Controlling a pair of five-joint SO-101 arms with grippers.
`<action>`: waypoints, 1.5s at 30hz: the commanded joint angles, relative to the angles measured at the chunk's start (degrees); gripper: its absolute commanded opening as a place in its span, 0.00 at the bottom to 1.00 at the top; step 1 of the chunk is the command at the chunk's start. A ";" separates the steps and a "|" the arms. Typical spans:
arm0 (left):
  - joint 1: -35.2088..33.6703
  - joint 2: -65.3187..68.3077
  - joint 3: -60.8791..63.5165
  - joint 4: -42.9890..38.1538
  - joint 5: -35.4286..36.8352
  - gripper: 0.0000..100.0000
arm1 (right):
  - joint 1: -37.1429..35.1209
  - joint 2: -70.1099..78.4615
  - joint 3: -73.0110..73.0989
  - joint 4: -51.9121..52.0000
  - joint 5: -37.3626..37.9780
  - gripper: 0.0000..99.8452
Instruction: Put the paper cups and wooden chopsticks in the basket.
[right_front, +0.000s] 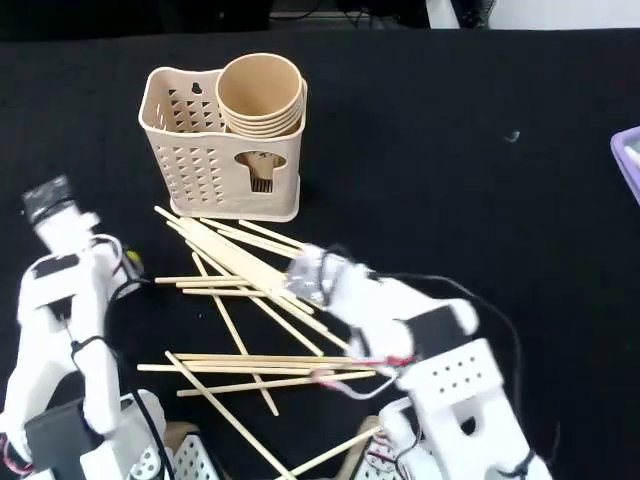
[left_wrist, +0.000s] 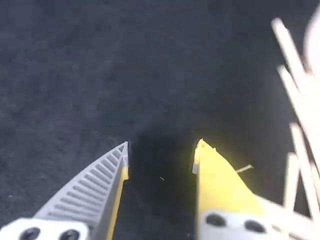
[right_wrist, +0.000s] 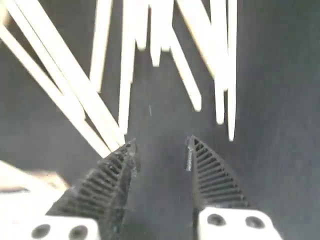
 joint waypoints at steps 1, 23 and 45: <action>-5.23 -0.09 2.33 -7.38 7.47 0.21 | -12.57 2.95 -1.98 -8.09 -10.81 0.16; -7.16 -0.09 3.47 -9.32 8.88 0.21 | -16.70 51.12 -21.76 -35.96 -21.71 0.16; -6.99 0.00 3.38 -9.41 8.79 0.21 | -12.31 48.13 -20.53 -24.35 -21.36 0.01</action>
